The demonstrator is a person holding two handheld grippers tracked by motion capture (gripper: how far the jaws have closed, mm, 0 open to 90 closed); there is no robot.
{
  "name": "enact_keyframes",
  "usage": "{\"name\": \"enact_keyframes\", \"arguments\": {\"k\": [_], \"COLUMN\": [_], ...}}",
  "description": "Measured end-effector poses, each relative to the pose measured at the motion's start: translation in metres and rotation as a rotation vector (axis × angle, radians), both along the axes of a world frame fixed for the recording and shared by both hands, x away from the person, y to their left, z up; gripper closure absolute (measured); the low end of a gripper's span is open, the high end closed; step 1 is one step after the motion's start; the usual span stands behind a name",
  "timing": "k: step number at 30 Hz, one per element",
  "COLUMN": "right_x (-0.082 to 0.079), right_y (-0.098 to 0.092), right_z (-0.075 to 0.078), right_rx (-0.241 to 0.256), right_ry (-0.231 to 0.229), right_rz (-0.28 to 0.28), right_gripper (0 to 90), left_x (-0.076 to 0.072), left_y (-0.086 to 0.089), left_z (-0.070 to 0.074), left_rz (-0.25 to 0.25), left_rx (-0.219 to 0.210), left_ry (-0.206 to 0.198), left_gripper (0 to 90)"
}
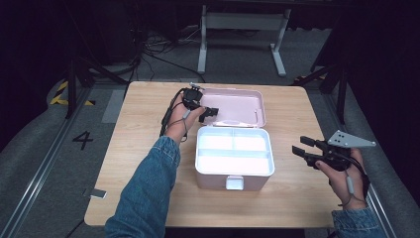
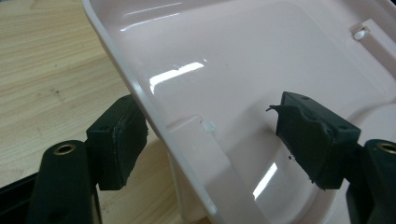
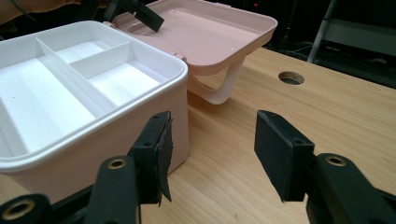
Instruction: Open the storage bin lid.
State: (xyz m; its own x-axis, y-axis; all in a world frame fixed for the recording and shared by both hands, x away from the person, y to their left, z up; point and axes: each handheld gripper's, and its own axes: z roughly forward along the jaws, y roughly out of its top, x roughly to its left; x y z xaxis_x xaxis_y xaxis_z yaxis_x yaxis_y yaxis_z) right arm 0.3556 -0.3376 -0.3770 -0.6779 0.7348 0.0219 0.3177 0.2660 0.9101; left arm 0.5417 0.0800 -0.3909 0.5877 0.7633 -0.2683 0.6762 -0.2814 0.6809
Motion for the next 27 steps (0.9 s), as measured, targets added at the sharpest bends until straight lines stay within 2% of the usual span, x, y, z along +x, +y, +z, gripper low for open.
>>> {"name": "enact_keyframes", "arguments": {"k": [4, 9, 14, 17, 19, 20, 21, 27], "right_x": [0.0, 0.001, 0.002, 0.005, 0.008, 0.01, 0.012, 0.023], "right_y": [0.0, -0.001, -0.001, 0.001, 0.003, 0.005, 0.008, 0.017], "right_z": [0.0, -0.001, -0.001, -0.001, -0.002, -0.001, -0.001, 0.004], "right_rx": [0.0, 0.001, 0.005, 0.006, 0.007, 0.003, 0.006, 0.01], "right_ry": [0.002, 0.001, 0.002, 0.004, 0.007, 0.005, 0.004, 0.004], "right_rz": [-0.001, -0.005, -0.007, -0.005, 0.002, 0.006, 0.011, 0.04], "right_gripper": [47.6, 47.7, 47.7, 47.7, 47.7, 47.7, 47.7, 47.4], "left_x": [0.001, 0.001, -0.002, -0.009, -0.017, -0.017, -0.026, -0.056], "left_y": [0.001, 0.006, 0.014, 0.014, 0.014, 0.014, 0.014, 0.019], "left_z": [-0.001, 0.001, 0.007, 0.016, 0.026, 0.026, 0.036, 0.064], "left_rz": [0.026, 0.053, 0.07, 0.055, 0.036, 0.036, 0.016, -0.035], "left_rx": [0.004, 0.027, 0.065, 0.092, 0.073, 0.073, 0.055, 0.042], "left_ry": [0.028, 0.022, -0.025, -0.081, -0.107, -0.107, -0.136, -0.215], "left_gripper": [25.4, 28.2, 30.8, 31.9, 32.0, 32.0, 32.0, 32.0]}}
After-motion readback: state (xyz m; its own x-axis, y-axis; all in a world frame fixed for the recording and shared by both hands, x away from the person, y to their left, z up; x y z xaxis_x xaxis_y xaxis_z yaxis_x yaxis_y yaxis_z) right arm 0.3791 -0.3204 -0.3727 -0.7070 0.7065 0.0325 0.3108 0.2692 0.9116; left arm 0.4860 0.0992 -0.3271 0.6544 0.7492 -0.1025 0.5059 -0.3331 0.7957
